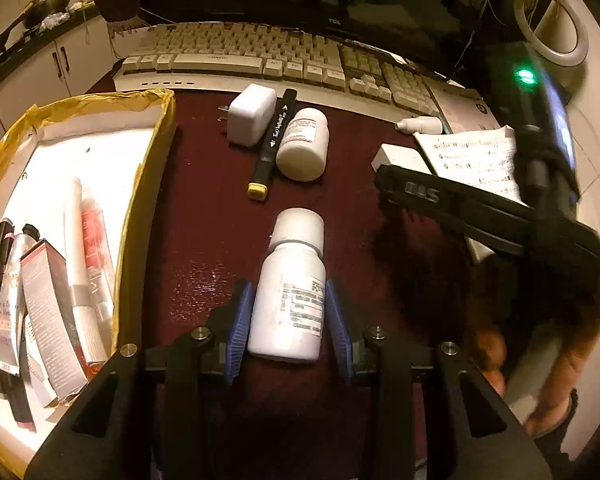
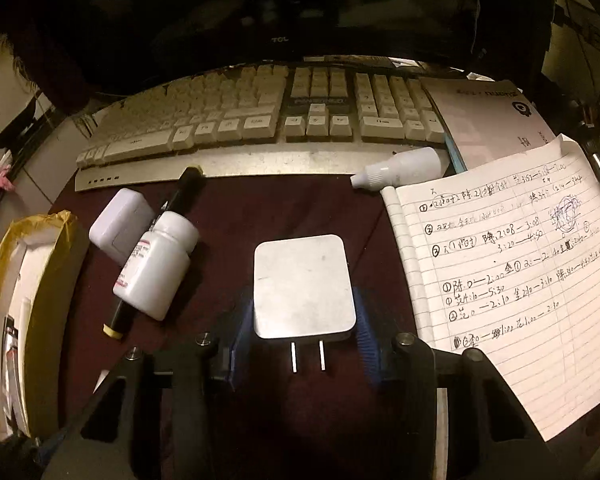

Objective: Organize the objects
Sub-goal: 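Carry pill bottle and power adapter over the tray, open right tool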

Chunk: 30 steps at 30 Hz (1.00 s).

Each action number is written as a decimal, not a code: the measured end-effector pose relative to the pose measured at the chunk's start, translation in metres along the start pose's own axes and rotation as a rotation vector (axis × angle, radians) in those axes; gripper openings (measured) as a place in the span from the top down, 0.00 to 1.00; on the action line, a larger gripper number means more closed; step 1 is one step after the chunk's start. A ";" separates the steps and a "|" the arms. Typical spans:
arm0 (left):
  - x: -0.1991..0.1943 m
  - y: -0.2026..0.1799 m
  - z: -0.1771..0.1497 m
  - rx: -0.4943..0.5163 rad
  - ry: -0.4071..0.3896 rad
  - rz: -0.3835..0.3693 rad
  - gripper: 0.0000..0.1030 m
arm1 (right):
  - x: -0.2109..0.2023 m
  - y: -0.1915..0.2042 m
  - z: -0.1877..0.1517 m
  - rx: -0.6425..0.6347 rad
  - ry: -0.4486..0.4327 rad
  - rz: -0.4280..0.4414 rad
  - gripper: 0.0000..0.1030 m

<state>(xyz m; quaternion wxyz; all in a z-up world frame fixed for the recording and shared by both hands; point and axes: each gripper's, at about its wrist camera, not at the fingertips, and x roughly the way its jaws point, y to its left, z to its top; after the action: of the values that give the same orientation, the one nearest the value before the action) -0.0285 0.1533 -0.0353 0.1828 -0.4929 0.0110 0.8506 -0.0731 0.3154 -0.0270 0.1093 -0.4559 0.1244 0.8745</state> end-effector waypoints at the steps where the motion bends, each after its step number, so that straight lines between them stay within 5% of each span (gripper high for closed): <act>1: 0.001 0.000 0.000 0.002 0.001 -0.001 0.66 | -0.002 -0.002 -0.002 0.010 0.003 0.009 0.60; 7: 0.002 -0.002 -0.002 0.000 -0.013 0.019 0.69 | -0.018 -0.018 -0.025 0.050 -0.032 0.104 0.60; 20: -0.038 0.028 -0.001 -0.141 -0.051 -0.166 0.69 | -0.026 -0.014 -0.031 0.047 -0.096 0.239 0.61; 30: -0.081 0.057 0.000 -0.196 -0.142 -0.146 0.69 | -0.045 -0.020 -0.035 0.131 -0.115 0.429 0.60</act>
<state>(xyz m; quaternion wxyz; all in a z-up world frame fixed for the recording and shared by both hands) -0.0106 0.0761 0.0240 0.1954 -0.4462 -0.1207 0.8649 -0.0145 0.3199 -0.0115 -0.0426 -0.3605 0.2686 0.8922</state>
